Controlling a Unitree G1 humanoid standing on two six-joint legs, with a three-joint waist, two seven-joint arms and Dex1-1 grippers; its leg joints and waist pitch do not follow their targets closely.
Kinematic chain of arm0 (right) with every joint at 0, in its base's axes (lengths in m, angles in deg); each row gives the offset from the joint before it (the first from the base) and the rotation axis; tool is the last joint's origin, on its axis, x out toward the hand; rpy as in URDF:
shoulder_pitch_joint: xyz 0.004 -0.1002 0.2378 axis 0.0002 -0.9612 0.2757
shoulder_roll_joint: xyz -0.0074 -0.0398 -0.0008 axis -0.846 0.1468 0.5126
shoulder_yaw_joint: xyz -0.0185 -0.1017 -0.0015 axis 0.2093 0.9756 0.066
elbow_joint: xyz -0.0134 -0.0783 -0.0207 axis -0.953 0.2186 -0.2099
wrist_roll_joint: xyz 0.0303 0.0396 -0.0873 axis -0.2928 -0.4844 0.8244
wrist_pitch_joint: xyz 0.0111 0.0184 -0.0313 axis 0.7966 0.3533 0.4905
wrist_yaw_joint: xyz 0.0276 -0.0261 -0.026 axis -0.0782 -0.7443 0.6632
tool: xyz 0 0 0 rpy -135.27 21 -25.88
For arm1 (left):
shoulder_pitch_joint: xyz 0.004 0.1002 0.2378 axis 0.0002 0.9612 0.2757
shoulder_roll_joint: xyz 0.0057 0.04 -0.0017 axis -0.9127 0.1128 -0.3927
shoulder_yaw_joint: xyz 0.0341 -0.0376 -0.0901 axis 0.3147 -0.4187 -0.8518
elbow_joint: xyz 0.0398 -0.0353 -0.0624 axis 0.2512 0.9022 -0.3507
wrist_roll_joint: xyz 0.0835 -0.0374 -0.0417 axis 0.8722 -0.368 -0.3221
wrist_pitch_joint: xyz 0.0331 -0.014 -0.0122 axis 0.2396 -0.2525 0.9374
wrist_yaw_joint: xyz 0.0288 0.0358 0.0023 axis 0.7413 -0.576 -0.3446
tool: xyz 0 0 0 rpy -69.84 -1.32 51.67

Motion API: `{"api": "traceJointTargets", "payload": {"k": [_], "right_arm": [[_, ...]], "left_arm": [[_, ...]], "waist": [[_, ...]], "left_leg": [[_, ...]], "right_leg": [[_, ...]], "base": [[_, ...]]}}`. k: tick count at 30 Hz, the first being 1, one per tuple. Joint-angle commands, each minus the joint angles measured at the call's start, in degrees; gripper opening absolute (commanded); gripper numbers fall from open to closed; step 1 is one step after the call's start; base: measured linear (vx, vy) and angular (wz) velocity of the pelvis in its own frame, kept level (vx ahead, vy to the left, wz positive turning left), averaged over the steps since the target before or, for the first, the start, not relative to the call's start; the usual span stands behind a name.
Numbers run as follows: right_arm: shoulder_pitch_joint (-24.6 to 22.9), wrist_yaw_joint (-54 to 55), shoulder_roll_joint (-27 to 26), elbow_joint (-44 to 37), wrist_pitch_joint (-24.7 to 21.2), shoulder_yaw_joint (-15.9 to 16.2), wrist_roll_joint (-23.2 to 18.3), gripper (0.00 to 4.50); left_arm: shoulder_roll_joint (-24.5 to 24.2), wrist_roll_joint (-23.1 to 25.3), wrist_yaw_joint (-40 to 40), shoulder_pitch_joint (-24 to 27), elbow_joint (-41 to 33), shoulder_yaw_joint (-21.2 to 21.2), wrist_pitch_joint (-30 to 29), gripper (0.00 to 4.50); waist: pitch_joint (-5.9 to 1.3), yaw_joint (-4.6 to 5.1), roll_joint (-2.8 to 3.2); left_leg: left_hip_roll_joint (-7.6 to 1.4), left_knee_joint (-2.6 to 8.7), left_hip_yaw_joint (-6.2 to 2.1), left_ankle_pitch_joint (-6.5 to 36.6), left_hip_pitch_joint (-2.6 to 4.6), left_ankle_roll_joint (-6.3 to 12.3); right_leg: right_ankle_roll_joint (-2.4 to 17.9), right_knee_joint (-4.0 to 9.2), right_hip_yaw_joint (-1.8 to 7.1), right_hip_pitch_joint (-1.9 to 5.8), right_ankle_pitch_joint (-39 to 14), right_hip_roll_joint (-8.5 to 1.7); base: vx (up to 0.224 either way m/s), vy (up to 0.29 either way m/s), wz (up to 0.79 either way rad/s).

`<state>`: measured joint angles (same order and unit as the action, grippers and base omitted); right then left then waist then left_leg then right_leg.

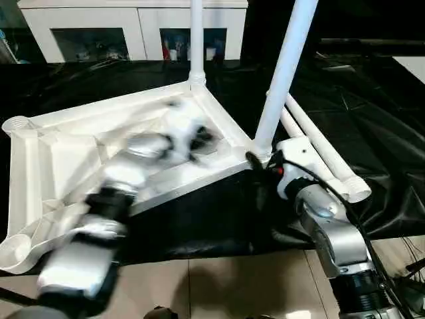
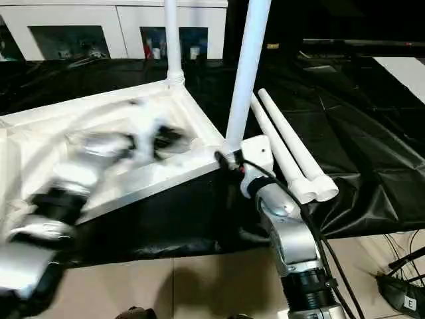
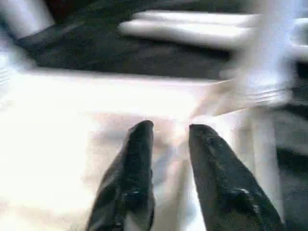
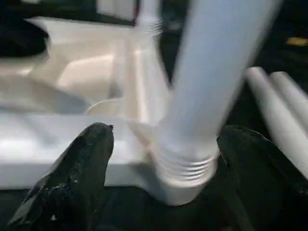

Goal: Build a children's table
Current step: Rotate table base

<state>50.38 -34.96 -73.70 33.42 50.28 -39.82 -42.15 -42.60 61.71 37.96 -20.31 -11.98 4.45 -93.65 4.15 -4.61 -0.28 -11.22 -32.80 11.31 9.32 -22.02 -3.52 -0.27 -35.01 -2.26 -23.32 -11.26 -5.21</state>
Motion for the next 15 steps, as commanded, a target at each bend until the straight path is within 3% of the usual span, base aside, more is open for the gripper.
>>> {"api": "traceJointTargets", "payload": {"k": [1, 6, 7, 13, 14, 15], "right_arm": [[0.8, -2.1, 0.6, 0.8, -1.8, 1.6, 0.4, 3.81], [1.7, -3.8, 1.2, 1.8, -3.8, 3.1, 0.8, 3.81], [1.8, -4.1, 1.3, 1.9, -4.1, 3.3, 1.0, 3.81], [2.0, -5.9, 2.3, 2.7, -5.2, 4.7, 1.9, 3.81], [1.9, -6.6, 2.6, 2.9, -6.0, 5.5, 1.9, 3.81], [1.9, -6.6, 2.6, 2.9, -6.1, 5.5, 1.9, 3.81]], "left_arm": [[-3.3, 2.4, -3.6, 1.8, -3.0, -3.0, -3.4, 1.68], [-10.2, 6.1, -5.8, 6.7, -8.2, -6.2, -9.4, 2.06], [-11.4, 6.8, -6.4, 7.4, -8.7, -6.6, -10.1, 2.06], [-20.3, 11.7, -9.5, 11.8, -8.7, -5.7, -13.9, 2.55], [-24.0, 14.2, -9.7, 14.0, -8.6, -4.7, -15.7, 2.61], [-24.3, 14.4, -9.6, 14.2, -8.6, -4.6, -15.8, 2.67]], "waist": [[-4.72, -0.1, -0.13], [-4.8, -0.58, 0.2], [-4.76, -0.51, 0.15], [-4.63, -0.46, 0.22], [-4.55, -0.45, 0.19], [-4.46, -0.3, 0.15]], "left_leg": [[-1.44, 3.09, -0.77, 7.2, 1.22, 2.08], [-1.6, 2.95, -0.59, 6.1, 1.8, 1.12], [-1.64, 3.07, -0.81, 5.9, 1.36, 0.88], [-1.54, 3.42, -0.91, 11.0, 1.82, -1.93], [-1.54, 3.51, -0.99, 11.8, 1.78, -2.26], [-1.51, 3.63, -1.08, 12.2, 1.5, -2.3]], "right_leg": [[12.1, 2.88, 1.72, 3.03, 1.0, -2.08], [12.1, 2.62, 1.8, 2.4, 1.7, -1.94], [12.0, 2.32, 1.71, 2.66, 2.2, -1.98], [9.9, 2.8, 1.76, 2.19, -3.0, -1.97], [9.8, 2.85, 1.78, 2.15, -3.8, -2.01], [9.5, 2.86, 1.79, 2.27, -4.3, -1.99]], "base": [[0.0, 0.0, 0.0], [0.0, 0.0, 0.0], [0.0, 0.0, 0.0], [0.0, 0.0, 0.0], [0.0, 0.0, 0.0], [0.0, 0.0, 0.0]]}}
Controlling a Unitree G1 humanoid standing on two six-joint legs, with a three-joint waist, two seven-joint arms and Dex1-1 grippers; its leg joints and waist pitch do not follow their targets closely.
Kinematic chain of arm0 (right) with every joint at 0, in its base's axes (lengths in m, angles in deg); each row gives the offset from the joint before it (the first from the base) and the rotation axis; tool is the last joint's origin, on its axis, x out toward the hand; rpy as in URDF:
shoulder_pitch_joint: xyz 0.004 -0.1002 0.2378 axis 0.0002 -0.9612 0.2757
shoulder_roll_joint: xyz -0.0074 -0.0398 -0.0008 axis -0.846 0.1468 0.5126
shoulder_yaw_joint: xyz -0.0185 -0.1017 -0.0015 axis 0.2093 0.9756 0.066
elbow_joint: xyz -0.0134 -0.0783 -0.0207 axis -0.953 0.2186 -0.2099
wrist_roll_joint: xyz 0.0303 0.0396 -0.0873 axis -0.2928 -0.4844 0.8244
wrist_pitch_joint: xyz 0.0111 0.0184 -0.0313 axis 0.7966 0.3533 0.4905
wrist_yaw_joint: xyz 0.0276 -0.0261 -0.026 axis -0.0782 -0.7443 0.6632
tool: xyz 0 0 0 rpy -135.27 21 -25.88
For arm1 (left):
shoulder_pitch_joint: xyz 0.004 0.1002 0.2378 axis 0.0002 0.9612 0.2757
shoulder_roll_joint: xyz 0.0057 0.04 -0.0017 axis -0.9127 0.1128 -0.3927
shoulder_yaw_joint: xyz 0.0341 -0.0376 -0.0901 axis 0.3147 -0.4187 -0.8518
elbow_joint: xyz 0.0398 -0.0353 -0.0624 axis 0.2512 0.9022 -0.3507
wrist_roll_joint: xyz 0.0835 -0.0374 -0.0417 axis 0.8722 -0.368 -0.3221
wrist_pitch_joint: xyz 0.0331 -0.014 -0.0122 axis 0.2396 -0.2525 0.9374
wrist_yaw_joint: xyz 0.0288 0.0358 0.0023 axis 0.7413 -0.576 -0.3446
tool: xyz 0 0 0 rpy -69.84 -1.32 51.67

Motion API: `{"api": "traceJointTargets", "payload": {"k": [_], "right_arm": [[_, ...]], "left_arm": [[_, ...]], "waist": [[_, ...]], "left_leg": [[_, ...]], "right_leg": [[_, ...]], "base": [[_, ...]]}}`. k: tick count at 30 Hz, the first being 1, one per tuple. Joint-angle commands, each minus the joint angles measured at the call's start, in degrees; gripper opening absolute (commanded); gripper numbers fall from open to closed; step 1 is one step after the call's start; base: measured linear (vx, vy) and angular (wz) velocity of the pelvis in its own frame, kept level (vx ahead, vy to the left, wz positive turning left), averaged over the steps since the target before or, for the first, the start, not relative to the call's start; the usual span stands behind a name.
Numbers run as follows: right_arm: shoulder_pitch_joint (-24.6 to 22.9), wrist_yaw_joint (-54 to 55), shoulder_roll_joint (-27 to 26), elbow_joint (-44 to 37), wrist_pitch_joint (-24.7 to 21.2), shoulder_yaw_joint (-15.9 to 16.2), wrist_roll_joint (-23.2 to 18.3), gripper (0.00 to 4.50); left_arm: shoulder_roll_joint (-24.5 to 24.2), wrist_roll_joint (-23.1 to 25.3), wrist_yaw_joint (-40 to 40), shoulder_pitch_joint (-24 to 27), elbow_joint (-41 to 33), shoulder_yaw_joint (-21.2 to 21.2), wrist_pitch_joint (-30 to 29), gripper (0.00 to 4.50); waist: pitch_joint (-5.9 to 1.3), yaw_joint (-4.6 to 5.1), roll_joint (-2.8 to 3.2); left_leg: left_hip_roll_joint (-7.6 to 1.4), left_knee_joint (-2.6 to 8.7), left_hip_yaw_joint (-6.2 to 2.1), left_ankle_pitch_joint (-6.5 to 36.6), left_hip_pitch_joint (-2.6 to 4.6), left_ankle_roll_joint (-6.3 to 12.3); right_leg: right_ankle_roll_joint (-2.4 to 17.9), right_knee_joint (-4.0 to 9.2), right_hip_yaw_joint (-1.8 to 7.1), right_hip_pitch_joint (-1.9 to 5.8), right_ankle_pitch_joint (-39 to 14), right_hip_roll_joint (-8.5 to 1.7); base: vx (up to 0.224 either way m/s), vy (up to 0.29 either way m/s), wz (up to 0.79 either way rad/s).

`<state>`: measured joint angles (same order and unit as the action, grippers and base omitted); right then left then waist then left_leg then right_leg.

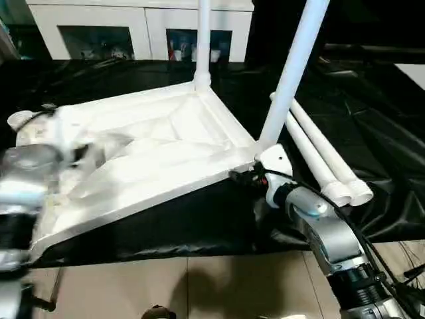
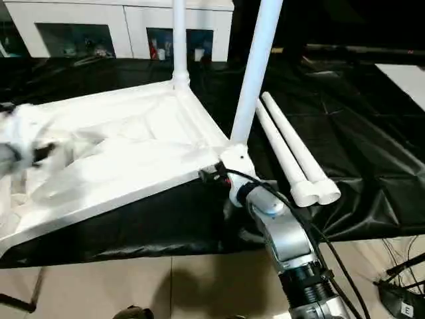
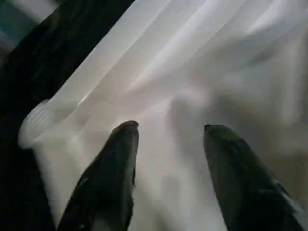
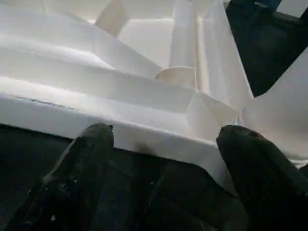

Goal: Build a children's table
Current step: Rotate table base

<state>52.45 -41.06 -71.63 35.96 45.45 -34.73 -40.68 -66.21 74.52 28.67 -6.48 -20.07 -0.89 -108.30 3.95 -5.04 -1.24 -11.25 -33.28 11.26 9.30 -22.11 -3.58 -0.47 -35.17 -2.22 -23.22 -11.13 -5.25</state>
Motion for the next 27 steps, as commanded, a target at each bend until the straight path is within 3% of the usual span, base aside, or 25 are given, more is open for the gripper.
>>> {"api": "traceJointTargets", "payload": {"k": [1, 2, 4, 7, 16, 17, 22, 27], "right_arm": [[-0.2, -0.7, 0.6, 0.4, -1.4, 0.7, 0.5, 3.81], [-0.3, -0.7, 0.6, 0.4, -1.4, 0.8, 0.6, 3.81], [-0.4, -0.9, 0.6, 0.6, -1.5, 1.1, 0.8, 3.81], [-0.4, -1.0, 0.5, 1.2, -1.3, 1.5, 1.4, 3.81], [0.4, -1.4, 0.2, 3.2, -0.7, 2.2, 2.0, 3.81], [0.6, -1.4, 0.1, 3.6, -0.5, 2.3, 2.1, 3.81], [1.6, -1.4, -0.2, 5.4, 0.2, 2.2, 2.4, 3.81], [1.8, -1.6, -0.2, 5.7, 0.3, 2.3, 2.4, 3.81]], "left_arm": [[-1.6, 2.4, -0.3, 0.9, -0.3, 1.0, -1.5, 2.67], [-2.2, 2.9, -0.4, 1.2, -0.2, 1.1, -1.7, 2.92], [-3.1, 3.6, 0.7, 2.3, -1.2, 1.5, -3.1, 2.98], [-4.3, 4.3, 2.5, 3.4, -1.6, 3.0, -4.8, 3.2], [-6.7, 4.7, 6.3, 5.4, -3.7, 5.3, -7.7, 3.85], [-6.9, 4.8, 6.4, 5.6, -3.8, 5.3, -7.7, 4.09], [-8.4, 4.6, 2.5, 4.5, -3.7, 1.8, -7.4, 4.39], [-8.3, 2.9, 2.3, 4.4, -3.8, 0.2, -7.9, 4.39]], "waist": [[-4.32, 0.15, 1.19], [-4.3, 0.19, 1.22], [-4.32, -0.02, 1.28], [-4.28, -0.1, 1.26], [-4.36, 0.17, 1.19], [-4.4, 0.14, 1.1], [-4.5, 0.17, 0.99], [-4.48, 0.18, 0.96]], "left_leg": [[-1.47, 4.14, -1.06, 12.6, 1.77, -2.51], [-1.46, 4.1, -1.01, 12.8, 1.89, -2.75], [-1.48, 4.01, -0.9, 13.3, 2.14, -2.87], [-1.45, 4.23, -1.12, 14.0, 1.76, -3.15], [-1.36, 4.13, -1.14, 14.6, 1.85, -3.23], [-1.35, 4.1, -1.14, 14.3, 1.83, -3.18], [-1.32, 3.98, -1.13, 13.3, 1.79, -2.76], [-1.31, 3.92, -1.11, 13.8, 1.88, -2.84]], "right_leg": [[9.4, 3.11, 1.77, 2.11, -5.2, -1.99], [9.6, 3.16, 1.84, 1.94, -5.0, -1.94], [10.1, 3.19, 1.89, 1.68, -4.7, -1.99], [10.2, 3.16, 1.86, 1.92, -5.8, -2.12], [10.9, 3.21, 1.88, 1.87, -5.8, -2.11], [11.0, 3.18, 1.87, 1.93, -5.6, -2.11], [11.3, 2.99, 1.82, 2.04, -4.3, -2.08], [11.2, 2.97, 1.8, 1.96, -4.7, -1.99]], "base": [[0.0, 0.0, 0.0], [0.0, 0.0, 0.0], [0.0, 0.0, 0.0], [0.0, 0.0, 0.0], [0.0, 0.0, 0.0], [0.0, 0.0, 0.0], [0.0, 0.0, 0.0], [0.0, 0.0, 0.0]]}}
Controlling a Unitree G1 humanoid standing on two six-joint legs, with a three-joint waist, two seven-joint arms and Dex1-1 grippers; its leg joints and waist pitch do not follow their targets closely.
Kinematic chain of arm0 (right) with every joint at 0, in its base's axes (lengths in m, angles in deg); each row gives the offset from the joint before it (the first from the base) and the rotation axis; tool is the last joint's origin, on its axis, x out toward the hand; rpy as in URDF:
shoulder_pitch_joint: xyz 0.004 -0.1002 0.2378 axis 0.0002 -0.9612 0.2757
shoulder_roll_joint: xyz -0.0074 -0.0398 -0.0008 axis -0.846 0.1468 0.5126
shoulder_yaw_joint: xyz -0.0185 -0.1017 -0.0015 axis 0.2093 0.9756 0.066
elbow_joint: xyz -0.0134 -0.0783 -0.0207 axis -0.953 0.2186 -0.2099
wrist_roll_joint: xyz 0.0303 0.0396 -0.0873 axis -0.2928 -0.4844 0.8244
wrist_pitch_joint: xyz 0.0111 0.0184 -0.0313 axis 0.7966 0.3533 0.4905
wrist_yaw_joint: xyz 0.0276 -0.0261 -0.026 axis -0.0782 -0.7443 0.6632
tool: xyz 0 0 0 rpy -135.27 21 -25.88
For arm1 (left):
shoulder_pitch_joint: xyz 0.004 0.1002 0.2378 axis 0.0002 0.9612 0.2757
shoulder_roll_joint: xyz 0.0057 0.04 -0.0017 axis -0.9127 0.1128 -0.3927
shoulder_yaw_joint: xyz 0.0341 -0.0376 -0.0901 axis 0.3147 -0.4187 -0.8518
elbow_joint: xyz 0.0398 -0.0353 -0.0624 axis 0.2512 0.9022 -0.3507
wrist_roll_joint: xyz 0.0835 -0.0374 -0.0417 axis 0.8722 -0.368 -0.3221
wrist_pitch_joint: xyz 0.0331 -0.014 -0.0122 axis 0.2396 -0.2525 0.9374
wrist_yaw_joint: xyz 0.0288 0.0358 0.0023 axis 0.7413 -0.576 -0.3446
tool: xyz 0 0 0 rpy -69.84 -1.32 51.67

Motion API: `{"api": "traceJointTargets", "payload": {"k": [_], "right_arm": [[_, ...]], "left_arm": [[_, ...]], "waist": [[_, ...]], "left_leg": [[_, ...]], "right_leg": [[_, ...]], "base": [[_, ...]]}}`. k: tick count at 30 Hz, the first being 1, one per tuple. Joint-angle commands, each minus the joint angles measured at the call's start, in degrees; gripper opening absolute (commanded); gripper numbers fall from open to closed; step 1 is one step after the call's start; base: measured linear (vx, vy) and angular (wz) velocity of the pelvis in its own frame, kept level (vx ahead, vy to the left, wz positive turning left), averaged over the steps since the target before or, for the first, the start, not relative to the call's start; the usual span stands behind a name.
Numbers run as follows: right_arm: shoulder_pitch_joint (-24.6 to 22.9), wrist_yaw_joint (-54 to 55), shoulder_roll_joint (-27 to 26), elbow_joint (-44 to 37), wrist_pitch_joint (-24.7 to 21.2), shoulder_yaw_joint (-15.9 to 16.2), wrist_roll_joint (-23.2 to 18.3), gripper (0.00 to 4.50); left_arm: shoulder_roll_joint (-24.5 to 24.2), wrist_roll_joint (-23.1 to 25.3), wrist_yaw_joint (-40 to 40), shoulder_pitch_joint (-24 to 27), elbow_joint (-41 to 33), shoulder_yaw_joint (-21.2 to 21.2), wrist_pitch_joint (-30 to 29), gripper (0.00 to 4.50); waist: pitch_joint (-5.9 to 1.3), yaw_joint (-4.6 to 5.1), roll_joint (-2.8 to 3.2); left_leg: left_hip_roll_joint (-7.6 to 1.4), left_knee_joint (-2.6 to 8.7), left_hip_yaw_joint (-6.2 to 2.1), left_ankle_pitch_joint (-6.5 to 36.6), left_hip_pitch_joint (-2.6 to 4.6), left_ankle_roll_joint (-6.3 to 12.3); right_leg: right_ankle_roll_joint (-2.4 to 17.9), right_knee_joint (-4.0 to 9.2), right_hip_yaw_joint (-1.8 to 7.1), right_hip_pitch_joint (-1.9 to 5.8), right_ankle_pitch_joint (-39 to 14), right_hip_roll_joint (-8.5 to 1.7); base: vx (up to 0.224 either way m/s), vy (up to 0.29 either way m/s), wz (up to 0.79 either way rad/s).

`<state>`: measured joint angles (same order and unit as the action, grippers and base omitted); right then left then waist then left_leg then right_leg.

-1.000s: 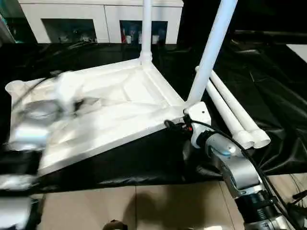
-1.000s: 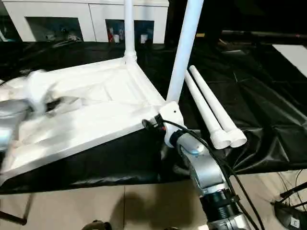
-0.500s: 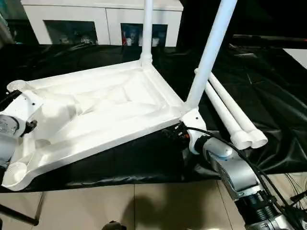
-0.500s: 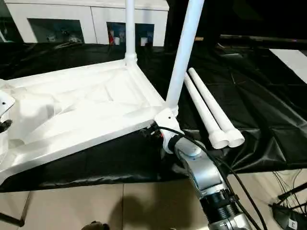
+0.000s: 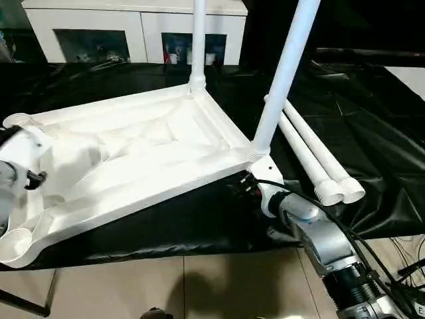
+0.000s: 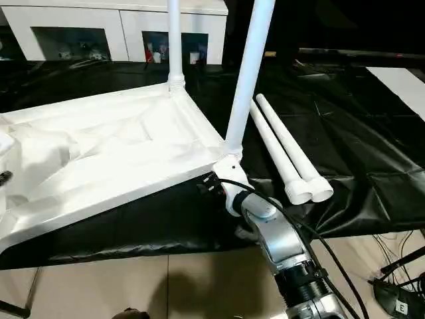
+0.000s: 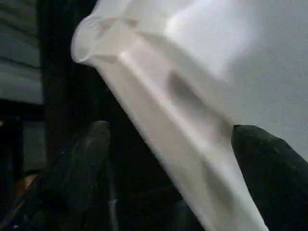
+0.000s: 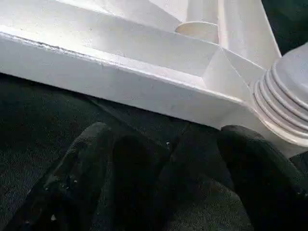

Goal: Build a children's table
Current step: Rotate table base

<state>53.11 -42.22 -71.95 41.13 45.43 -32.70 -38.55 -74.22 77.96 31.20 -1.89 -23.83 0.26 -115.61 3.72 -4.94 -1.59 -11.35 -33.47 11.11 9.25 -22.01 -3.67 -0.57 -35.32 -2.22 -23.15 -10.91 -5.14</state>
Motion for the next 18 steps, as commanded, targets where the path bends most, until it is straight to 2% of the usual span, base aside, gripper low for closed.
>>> {"api": "traceJointTargets", "payload": {"k": [1, 4, 8, 11, 13, 18], "right_arm": [[1.1, -0.4, 0.1, 0.7, 0.4, 0.3, 0.3, 3.81], [1.2, -0.5, 0.1, 0.8, 0.5, 0.3, 0.3, 3.81], [1.6, -0.8, -0.1, 1.7, 1.0, 0.2, 0.9, 3.81], [1.9, -0.9, -0.2, 2.5, 1.2, 0.3, 1.0, 3.81], [2.1, -1.0, -0.3, 3.2, 1.4, 0.5, 1.2, 3.81], [4.7, -0.8, -1.8, 9.6, 3.7, 1.2, 1.7, 3.81]], "left_arm": [[-0.3, -0.6, -0.1, 0.0, 0.0, -1.0, -0.7, 4.39], [-0.3, -0.4, -0.1, 0.1, 0.1, -0.8, -0.7, 4.39], [0.7, -1.1, 0.6, 1.4, 1.3, 0.4, 0.5, 4.39], [1.7, -1.9, 2.3, 1.7, 1.4, 1.4, 1.2, 4.39], [2.1, -2.0, 3.2, 1.8, 1.1, 2.3, 1.5, 4.39], [2.0, -2.7, 9.1, 3.1, -2.6, 5.8, -0.7, 4.39]], "waist": [[-4.23, -0.02, 1.24], [-4.23, -0.15, 1.41], [-4.18, -0.14, 1.3], [-4.22, -0.21, 1.2], [-4.26, -0.17, 1.3], [-4.21, -0.14, 1.54]], "left_leg": [[-1.22, 4.12, -0.93, 13.8, 1.77, -2.68], [-1.26, 4.1, -0.9, 13.9, 1.93, -2.9], [-1.27, 4.29, -1.03, 16.1, 1.87, -3.42], [-1.31, 4.33, -1.04, 16.6, 2.02, -3.61], [-1.33, 4.39, -1.11, 16.7, 1.87, -3.77], [-1.38, 4.42, -1.16, 18.8, 2.15, -4.25]], "right_leg": [[11.3, 3.14, 1.83, 1.87, -5.2, -2.13], [11.3, 3.14, 1.83, 1.67, -5.0, -2.04], [10.7, 3.35, 1.84, 1.65, -7.6, -2.19], [10.6, 3.47, 1.86, 1.54, -8.1, -2.23], [10.6, 3.42, 1.82, 1.61, -7.6, -2.18], [11.0, 3.61, 1.82, 1.32, -9.4, -2.27]], "base": [[0.0, 0.0, 0.0], [0.0, 0.0, 0.0], [0.0, 0.0, 0.0], [0.0, 0.0, 0.0], [0.0, 0.0, 0.0], [0.0, 0.0, 0.0]]}}
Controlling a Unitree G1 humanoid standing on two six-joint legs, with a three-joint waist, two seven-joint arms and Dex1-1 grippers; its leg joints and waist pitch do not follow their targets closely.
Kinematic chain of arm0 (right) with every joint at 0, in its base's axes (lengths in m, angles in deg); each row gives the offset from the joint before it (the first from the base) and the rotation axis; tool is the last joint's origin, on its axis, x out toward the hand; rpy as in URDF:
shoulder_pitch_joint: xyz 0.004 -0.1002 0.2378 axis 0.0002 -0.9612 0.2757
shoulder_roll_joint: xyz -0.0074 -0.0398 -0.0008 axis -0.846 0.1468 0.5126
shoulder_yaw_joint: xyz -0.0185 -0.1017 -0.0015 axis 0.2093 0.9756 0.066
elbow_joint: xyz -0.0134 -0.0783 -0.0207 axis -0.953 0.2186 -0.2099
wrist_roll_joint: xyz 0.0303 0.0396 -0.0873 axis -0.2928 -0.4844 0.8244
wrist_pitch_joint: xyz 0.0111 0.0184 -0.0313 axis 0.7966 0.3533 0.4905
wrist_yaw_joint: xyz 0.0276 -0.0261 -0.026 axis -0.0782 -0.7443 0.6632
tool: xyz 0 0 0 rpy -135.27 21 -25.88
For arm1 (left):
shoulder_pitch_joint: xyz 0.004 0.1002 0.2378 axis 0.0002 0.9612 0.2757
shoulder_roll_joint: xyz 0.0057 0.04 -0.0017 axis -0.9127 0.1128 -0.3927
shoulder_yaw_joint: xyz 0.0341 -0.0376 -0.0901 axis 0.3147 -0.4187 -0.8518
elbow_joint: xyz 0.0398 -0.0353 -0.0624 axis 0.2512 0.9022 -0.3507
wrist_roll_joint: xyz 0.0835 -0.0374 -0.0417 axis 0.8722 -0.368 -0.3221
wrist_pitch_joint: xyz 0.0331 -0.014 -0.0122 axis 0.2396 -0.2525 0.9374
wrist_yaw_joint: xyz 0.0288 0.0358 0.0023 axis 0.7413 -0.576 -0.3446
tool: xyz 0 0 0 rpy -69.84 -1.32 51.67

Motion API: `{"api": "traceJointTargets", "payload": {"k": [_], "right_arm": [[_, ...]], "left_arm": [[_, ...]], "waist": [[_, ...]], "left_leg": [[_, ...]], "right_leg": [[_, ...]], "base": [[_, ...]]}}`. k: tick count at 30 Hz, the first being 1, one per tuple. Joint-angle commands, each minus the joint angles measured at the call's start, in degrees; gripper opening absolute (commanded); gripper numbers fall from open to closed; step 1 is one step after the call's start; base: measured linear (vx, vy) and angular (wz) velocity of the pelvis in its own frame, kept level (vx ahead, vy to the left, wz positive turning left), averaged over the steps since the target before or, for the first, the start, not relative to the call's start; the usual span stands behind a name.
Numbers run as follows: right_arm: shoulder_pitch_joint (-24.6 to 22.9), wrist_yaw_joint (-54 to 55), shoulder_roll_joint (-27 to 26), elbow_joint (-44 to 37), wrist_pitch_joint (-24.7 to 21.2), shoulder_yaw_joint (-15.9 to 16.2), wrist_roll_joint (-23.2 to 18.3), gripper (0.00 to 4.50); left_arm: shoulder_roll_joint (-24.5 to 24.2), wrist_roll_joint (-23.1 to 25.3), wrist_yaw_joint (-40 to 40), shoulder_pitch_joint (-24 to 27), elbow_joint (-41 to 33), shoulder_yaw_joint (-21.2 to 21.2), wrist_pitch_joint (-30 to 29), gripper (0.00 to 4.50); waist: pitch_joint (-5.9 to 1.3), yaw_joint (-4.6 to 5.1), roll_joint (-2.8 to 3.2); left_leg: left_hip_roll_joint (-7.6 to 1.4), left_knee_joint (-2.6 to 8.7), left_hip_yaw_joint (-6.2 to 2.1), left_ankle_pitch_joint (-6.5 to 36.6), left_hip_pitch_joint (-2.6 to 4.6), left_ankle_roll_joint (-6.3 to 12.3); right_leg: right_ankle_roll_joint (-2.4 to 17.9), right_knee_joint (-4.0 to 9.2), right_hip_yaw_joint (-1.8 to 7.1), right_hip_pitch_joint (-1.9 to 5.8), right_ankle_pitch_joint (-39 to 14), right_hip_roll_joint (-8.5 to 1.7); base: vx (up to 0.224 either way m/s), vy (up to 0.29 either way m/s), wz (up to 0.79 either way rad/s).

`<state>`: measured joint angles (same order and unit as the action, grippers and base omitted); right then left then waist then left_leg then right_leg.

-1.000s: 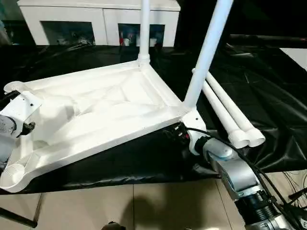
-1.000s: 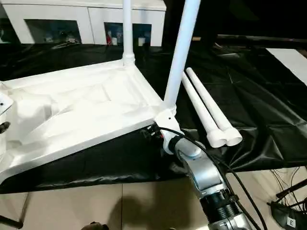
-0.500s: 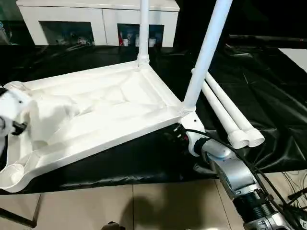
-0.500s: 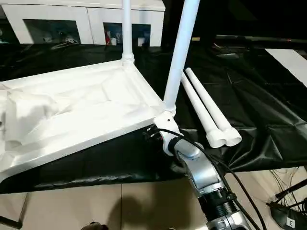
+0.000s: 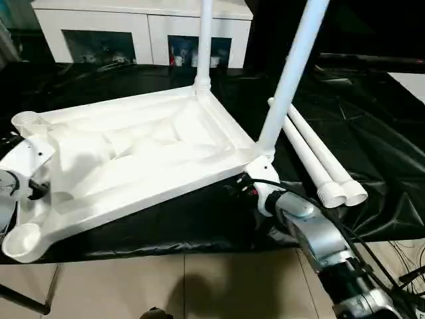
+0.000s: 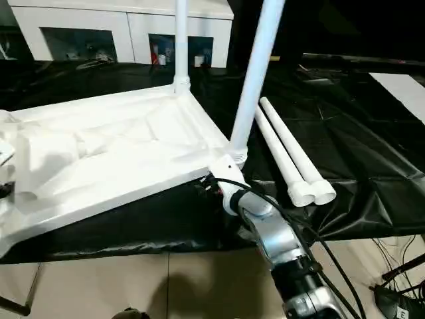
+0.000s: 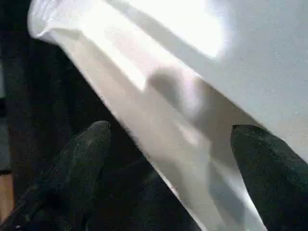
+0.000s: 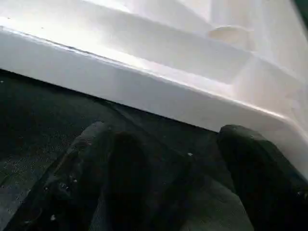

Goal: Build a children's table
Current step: Rotate table base

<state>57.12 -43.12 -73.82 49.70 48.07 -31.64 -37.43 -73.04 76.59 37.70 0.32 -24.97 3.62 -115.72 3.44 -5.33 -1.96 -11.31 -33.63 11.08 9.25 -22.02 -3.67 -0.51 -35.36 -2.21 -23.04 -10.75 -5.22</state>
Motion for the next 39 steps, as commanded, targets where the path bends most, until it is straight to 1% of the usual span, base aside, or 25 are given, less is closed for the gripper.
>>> {"api": "traceJointTargets", "payload": {"k": [1, 3, 5, 7, 8, 10, 11, 12, 13, 15, 16, 17, 20, 25, 26, 27, 28, 31, 32, 33, 34, 35, 37, 38, 39], "right_arm": [[1.3, 0.2, -0.3, 2.3, 1.4, 0.1, 0.6, 3.81], [3.8, 0.4, -1.6, 7.2, 3.0, -0.5, 0.5, 3.81], [5.7, 0.6, -2.6, 11.0, 4.1, -1.0, 0.4, 3.81], [7.4, 0.7, -3.3, 14.5, 5.2, -1.4, 0.3, 3.81], [9.2, 0.8, -4.1, 18.1, 6.5, -1.5, 0.6, 3.81], [10.0, 0.7, -4.4, 19.8, 7.1, -1.5, 0.6, 3.81], [11.3, 0.7, -5.0, 22.1, 8.1, -1.6, 0.6, 3.81], [12.0, 0.7, -5.3, 23.3, 8.6, -1.7, 0.6, 3.81], [12.7, 0.7, -5.7, 24.3, 9.0, -1.7, 0.6, 3.81], [13.2, 0.8, -5.9, 24.9, 9.2, -1.7, 0.6, 3.81], [14.0, 0.8, -6.2, 26.2, 10.1, -1.8, 0.6, 3.81], [14.7, 0.8, -6.7, 27.2, 10.8, -1.9, 0.6, 3.81], [16.1, 0.2, -8.0, 29.0, 12.5, -2.1, 0.4, 3.81], [16.7, -1.1, -8.8, 30.5, 14.3, -1.8, 0.5, 3.81], [17.0, -1.5, -8.9, 31.1, 15.0, -1.7, 0.6, 3.81], [17.0, -1.5, -8.9, 31.1, 15.0, -1.7, 0.6, 3.81], [17.1, -1.8, -9.0, 31.6, 15.5, -1.7, 0.6, 3.81], [17.5, -2.2, -9.0, 32.4, 16.5, -1.8, 0.5, 3.81], [17.6, -3.4, -9.0, 32.7, 17.7, -2.1, 0.2, 3.81], [17.6, -4.3, -9.1, 32.8, 18.4, -2.2, 0.0, 3.81], [17.6, -4.3, -9.1, 32.8, 18.4, -2.2, 0.0, 3.81], [17.6, -4.9, -9.2, 32.8, 18.8, -2.2, 0.0, 3.81], [17.6, -5.0, -9.2, 32.9, 19.2, -2.1, 0.3, 3.81], [17.6, -4.8, -9.1, 33.1, 19.4, -2.0, 0.7, 3.81], [17.6, -4.7, -9.0, 33.2, 19.6, -2.1, 0.8, 3.81]], "left_arm": [[0.7, -1.4, 3.2, 1.1, -2.0, 2.8, -1.0, 4.39], [-0.2, -1.9, 5.8, 1.7, -4.1, 4.1, -1.9, 4.39], [-0.9, -2.2, 8.0, 2.0, -5.5, 5.2, -2.2, 4.39], [-1.6, -2.5, 10.2, 2.3, -6.7, 6.2, -2.4, 4.39], [-2.2, -2.7, 12.4, 2.6, -8.2, 7.2, -2.5, 4.39], [-2.5, -2.8, 13.3, 2.8, -9.0, 7.6, -2.9, 4.39], [-2.9, -3.2, 14.9, 3.2, -10.5, 8.0, -3.3, 4.39], [-3.0, -3.7, 15.5, 3.3, -11.3, 8.0, -3.5, 4.39], [-3.0, -4.1, 16.0, 3.3, -12.0, 7.9, -3.5, 4.39], [-2.9, -4.4, 16.3, 3.3, -12.4, 7.8, -3.4, 4.39], [-2.8, -5.1, 16.9, 3.2, -13.4, 7.8, -3.8, 4.39], [-2.4, -6.0, 17.6, 2.9, -14.5, 7.8, -3.5, 4.39], [-1.3, -8.2, 19.6, 2.0, -17.0, 8.0, -3.3, 4.39], [-0.1, -9.5, 21.8, 1.0, -18.6, 8.8, -3.7, 4.39], [0.2, -9.9, 22.5, 0.9, -19.3, 9.1, -3.9, 4.39], [0.2, -9.9, 22.5, 0.9, -19.3, 9.1, -3.9, 4.39], [0.4, -10.2, 22.9, 0.7, -19.7, 9.3, -4.1, 4.39], [1.5, -11.0, 23.6, 0.4, -20.5, 10.1, -4.3, 4.39], [3.1, -11.6, 24.1, -0.2, -21.4, 11.5, -4.7, 4.39], [4.5, -12.3, 24.4, -0.6, -22.1, 12.1, -4.8, 4.39], [4.5, -12.3, 24.4, -0.6, -22.1, 12.1, -4.8, 4.39], [5.6, -12.7, 24.4, -0.9, -22.4, 12.5, -4.7, 4.39], [7.7, -12.9, 23.5, -1.6, -22.2, 12.8, -4.3, 4.39], [8.3, -12.6, 22.7, -2.1, -21.7, 12.9, -3.9, 4.39], [8.5, -12.0, 22.0, -2.5, -20.9, 12.9, -3.2, 4.39]], "waist": [[-3.91, 0.18, 1.87], [-3.88, 0.31, 1.97], [-3.98, 0.32, 2.02], [-3.99, 0.42, 1.96], [-3.89, 0.38, 2.01], [-3.98, 0.56, 2.0], [-4.01, 0.52, 2.03], [-3.96, 0.61, 1.87], [-4.06, 0.63, 1.93], [-4.0, 0.61, 2.0], [-4.06, 0.62, 1.78], [-4.08, 0.63, 1.72], [-3.97, 0.59, 1.83], [-3.91, 0.66, 1.79], [-3.9, 0.65, 1.98], [-3.88, 0.68, 1.94], [-3.95, 0.65, 1.87], [-3.93, 0.67, 2.02], [-3.93, 0.68, 2.17], [-3.96, 0.63, 2.13], [-3.94, 0.53, 2.16], [-3.9, 0.53, 2.09], [-3.89, 0.49, 2.13], [-3.92, 0.53, 2.03], [-3.95, 0.63, 1.97]], "left_leg": [[-1.43, 4.54, -1.06, 19.3, 2.29, -4.31], [-1.4, 4.65, -1.17, 19.2, 2.06, -4.49], [-1.44, 4.6, -1.21, 19.8, 2.23, -4.89], [-1.39, 4.63, -1.27, 19.5, 2.02, -4.88], [-1.39, 4.63, -1.16, 19.4, 2.08, -4.86], [-1.4, 4.62, -1.24, 19.2, 1.95, -4.95], [-1.45, 4.54, -1.14, 19.0, 2.14, -4.97], [-1.43, 4.58, -1.19, 18.8, 1.95, -4.87], [-1.41, 4.55, -1.16, 18.5, 1.96, -4.77], [-1.36, 4.48, -1.05, 17.9, 1.96, -4.63], [-1.35, 4.44, -1.01, 17.8, 1.93, -4.54], [-1.37, 4.44, -0.99, 17.5, 1.88, -4.36], [-1.39, 4.44, -0.96, 18.4, 1.99, -4.56], [-1.39, 4.53, -1.07, 19.6, 1.86, -4.79], [-1.43, 4.49, -1.09, 20.0, 1.95, -4.73], [-1.44, 4.5, -1.08, 20.2, 1.93, -4.74], [-1.43, 4.45, -1.07, 20.1, 1.97, -4.76], [-1.4, 4.45, -1.05, 19.8, 1.97, -4.79], [-1.4, 4.47, -1.08, 20.1, 1.98, -4.88], [-1.45, 4.44, -1.02, 20.4, 2.09, -4.96], [-1.49, 4.38, -1.0, 20.9, 2.22, -5.03], [-1.47, 4.46, -1.03, 20.9, 2.03, -4.86], [-1.44, 4.4, -1.01, 21.2, 2.09, -4.82], [-1.39, 4.44, -1.15, 20.6, 1.78, -4.79], [-1.39, 4.49, -1.09, 20.6, 1.79, -4.68]], "right_leg": [[11.1, 3.69, 1.86, 1.09, -9.9, -2.23], [11.1, 3.6, 1.84, 1.21, -9.9, -2.21], [11.5, 3.57, 1.76, 1.12, -9.9, -2.34], [11.6, 3.48, 1.77, 1.35, -9.9, -2.38], [11.4, 3.54, 1.79, 1.25, -9.6, -2.25], [11.8, 3.41, 1.75, 1.44, -9.8, -2.39], [11.9, 3.33, 1.78, 1.26, -8.9, -2.34], [12.0, 3.3, 1.77, 1.4, -8.8, -2.35], [12.1, 3.22, 1.74, 1.46, -8.8, -2.36], [12.2, 3.17, 1.77, 1.4, -8.0, -2.23], [12.3, 3.15, 1.78, 1.46, -8.0, -2.26], [12.3, 3.12, 1.79, 1.5, -8.1, -2.33], [12.4, 3.2, 1.81, 1.31, -9.4, -2.24], [12.0, 3.25, 1.81, 1.37, -11.1, -2.28], [11.8, 3.34, 1.86, 1.28, -11.6, -2.33], [11.8, 3.4, 1.86, 1.23, -11.8, -2.36], [11.7, 3.36, 1.86, 1.25, -11.7, -2.32], [11.8, 3.3, 1.83, 1.21, -11.2, -2.14], [11.8, 3.28, 1.83, 1.23, -11.4, -2.14], [11.9, 3.36, 1.84, 1.16, -11.5, -2.2], [12.1, 3.42, 1.87, 1.08, -11.4, -2.23], [12.3, 3.36, 1.84, 1.21, -11.4, -2.19], [12.1, 3.45, 1.85, 1.16, -11.9, -2.15], [11.9, 3.38, 1.8, 1.46, -12.0, -2.26], [11.8, 3.44, 1.79, 1.43, -12.2, -2.18]], "base": [[0.0, 0.0, 0.0], [0.0, 0.0, 0.0], [0.0, 0.0, 0.0], [0.0, 0.0, 0.0], [0.0, 0.0, 0.0], [0.0, 0.0, 0.0], [0.0, 0.0, 0.0], [0.0, 0.0, 0.0], [0.0, 0.0, 0.0], [0.0, 0.0, 0.0], [0.0, 0.0, 0.0], [0.0, 0.0, 0.0], [0.0, 0.0, 0.0], [0.0, 0.0, 0.0], [0.0, 0.0, 0.0], [0.0, 0.0, 0.0], [0.0, 0.0, 0.0], [0.0, 0.0, 0.0], [0.0, 0.0, 0.0], [0.0, 0.0, 0.0], [0.0, 0.0, 0.0], [0.0, 0.0, 0.0], [0.0, 0.0, 0.0], [0.0, 0.0, 0.0], [0.0, 0.0, 0.0]]}}
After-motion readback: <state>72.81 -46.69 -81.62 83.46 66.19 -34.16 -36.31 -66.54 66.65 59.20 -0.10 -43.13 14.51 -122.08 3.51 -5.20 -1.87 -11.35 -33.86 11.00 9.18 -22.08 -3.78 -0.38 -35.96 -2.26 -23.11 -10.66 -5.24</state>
